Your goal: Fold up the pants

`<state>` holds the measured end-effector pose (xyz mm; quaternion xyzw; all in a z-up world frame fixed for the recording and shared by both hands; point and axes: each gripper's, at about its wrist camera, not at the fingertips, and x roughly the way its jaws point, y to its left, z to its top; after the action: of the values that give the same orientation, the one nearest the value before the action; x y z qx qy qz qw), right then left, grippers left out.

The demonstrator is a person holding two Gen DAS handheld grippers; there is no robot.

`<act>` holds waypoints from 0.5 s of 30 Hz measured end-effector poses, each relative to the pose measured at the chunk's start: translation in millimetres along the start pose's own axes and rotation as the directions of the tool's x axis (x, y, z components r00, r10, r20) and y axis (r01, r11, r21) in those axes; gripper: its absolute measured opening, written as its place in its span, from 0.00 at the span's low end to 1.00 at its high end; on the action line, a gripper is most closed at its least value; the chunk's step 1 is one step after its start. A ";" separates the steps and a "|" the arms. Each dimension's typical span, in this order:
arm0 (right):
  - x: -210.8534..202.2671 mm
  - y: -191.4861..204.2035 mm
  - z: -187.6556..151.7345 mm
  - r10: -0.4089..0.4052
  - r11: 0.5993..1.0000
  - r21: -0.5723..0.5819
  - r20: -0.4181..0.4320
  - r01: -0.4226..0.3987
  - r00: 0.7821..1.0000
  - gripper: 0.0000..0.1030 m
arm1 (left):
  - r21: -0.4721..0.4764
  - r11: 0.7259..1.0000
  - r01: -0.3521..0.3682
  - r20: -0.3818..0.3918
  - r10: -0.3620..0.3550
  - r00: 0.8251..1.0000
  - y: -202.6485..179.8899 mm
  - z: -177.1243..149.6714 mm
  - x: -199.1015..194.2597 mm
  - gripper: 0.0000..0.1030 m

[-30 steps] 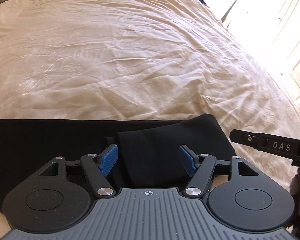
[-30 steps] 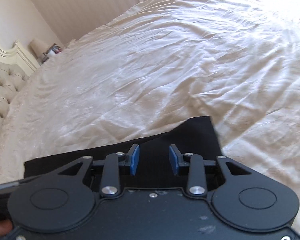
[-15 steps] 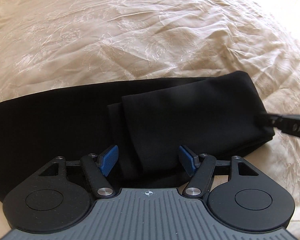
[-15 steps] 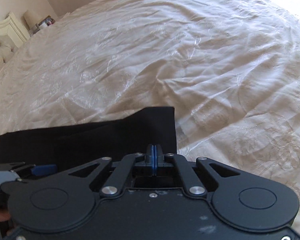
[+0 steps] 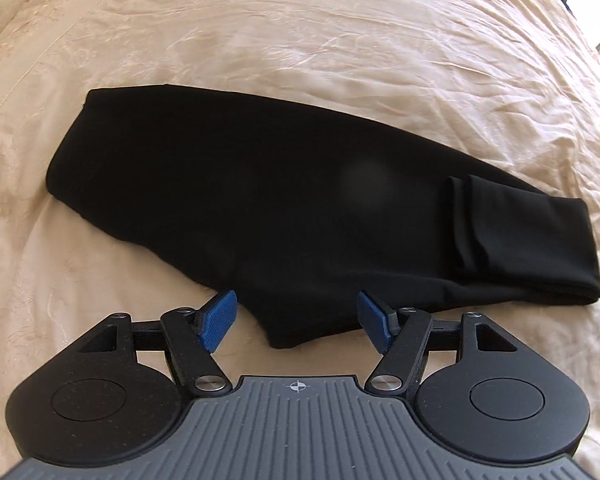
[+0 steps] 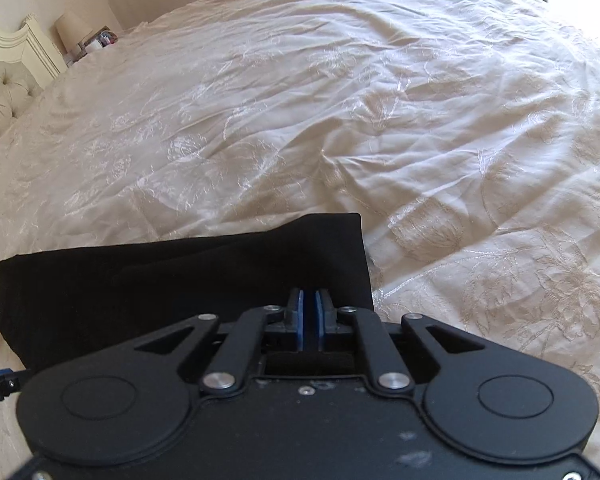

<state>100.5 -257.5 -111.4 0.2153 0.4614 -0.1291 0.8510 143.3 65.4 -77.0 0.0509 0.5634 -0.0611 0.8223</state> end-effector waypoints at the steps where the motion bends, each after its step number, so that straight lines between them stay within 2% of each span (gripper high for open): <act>1: -5.9 4.9 -1.1 0.004 1.000 -0.001 0.012 -0.004 1.000 0.10 | -0.004 1.000 -0.004 0.002 0.004 1.000 7.2 -0.7 0.8 0.63; 5: -19.5 33.9 -7.2 0.047 0.999 0.006 0.022 -0.047 0.999 0.12 | -0.038 0.999 0.038 0.003 -0.037 0.999 38.2 -1.0 10.1 0.64; 8: -19.8 74.0 -17.7 0.089 0.996 -0.005 -0.006 -0.089 0.996 0.13 | -0.024 0.997 0.079 -0.007 -0.079 0.997 59.5 0.2 20.5 0.64; 15: -0.3 197.8 -56.8 0.141 0.986 -0.072 -0.086 -0.147 0.986 0.13 | 0.035 0.990 0.139 -0.011 -0.139 0.990 115.6 11.6 30.7 0.64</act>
<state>141.7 -57.0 -89.6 0.2196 0.4834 -0.0400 0.8465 183.2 176.4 -99.7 0.0265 0.5678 -0.1282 0.8127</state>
